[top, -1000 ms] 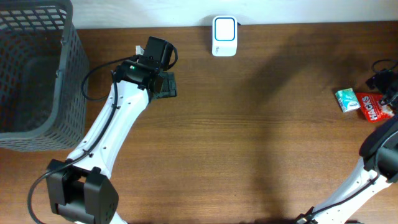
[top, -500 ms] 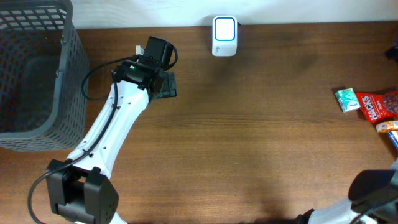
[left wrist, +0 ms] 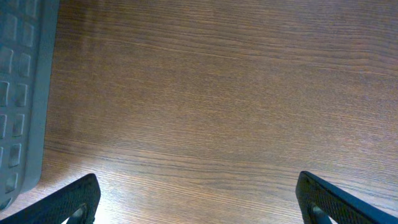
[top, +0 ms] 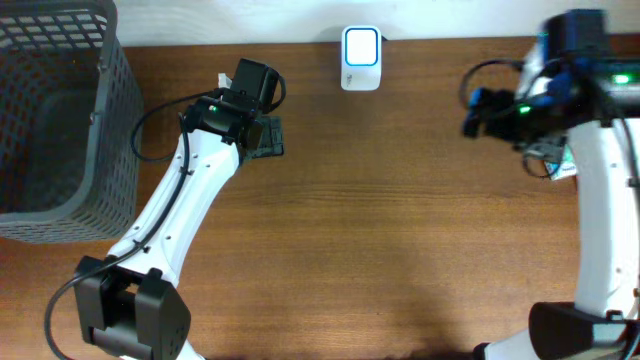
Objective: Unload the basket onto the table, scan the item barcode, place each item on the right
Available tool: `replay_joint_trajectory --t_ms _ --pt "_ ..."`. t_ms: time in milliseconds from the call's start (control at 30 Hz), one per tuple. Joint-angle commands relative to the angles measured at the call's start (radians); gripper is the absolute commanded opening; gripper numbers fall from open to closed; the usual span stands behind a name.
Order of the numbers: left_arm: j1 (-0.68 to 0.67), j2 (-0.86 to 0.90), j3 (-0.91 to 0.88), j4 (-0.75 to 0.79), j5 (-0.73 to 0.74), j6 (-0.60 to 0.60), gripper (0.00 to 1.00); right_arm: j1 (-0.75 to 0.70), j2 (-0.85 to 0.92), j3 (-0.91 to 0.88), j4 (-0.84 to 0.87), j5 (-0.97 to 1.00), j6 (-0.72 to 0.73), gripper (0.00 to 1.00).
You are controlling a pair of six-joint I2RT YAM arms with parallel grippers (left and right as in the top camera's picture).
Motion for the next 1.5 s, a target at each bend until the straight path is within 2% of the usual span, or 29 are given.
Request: replay_joint_trajectory --t_ms 0,100,1033,1267,1467 --pt "0.000 0.006 -0.002 -0.002 -0.014 -0.002 0.99 0.054 -0.041 0.006 -0.060 0.002 -0.117 0.99" --pt "0.000 0.006 -0.002 -0.002 -0.013 -0.002 0.99 0.058 -0.039 0.004 -0.112 0.000 -0.122 0.98" --pt "0.000 0.006 -0.002 -0.002 -0.014 -0.002 0.99 0.056 -0.036 0.004 -0.112 0.002 -0.122 0.98" --pt "0.000 0.006 -0.002 -0.002 -0.013 -0.002 0.99 0.057 -0.092 -0.002 -0.066 0.031 -0.179 0.98" --pt "0.000 0.006 -0.002 -0.002 -0.014 -0.002 0.99 0.056 -0.237 -0.132 0.027 0.028 -0.224 0.98"
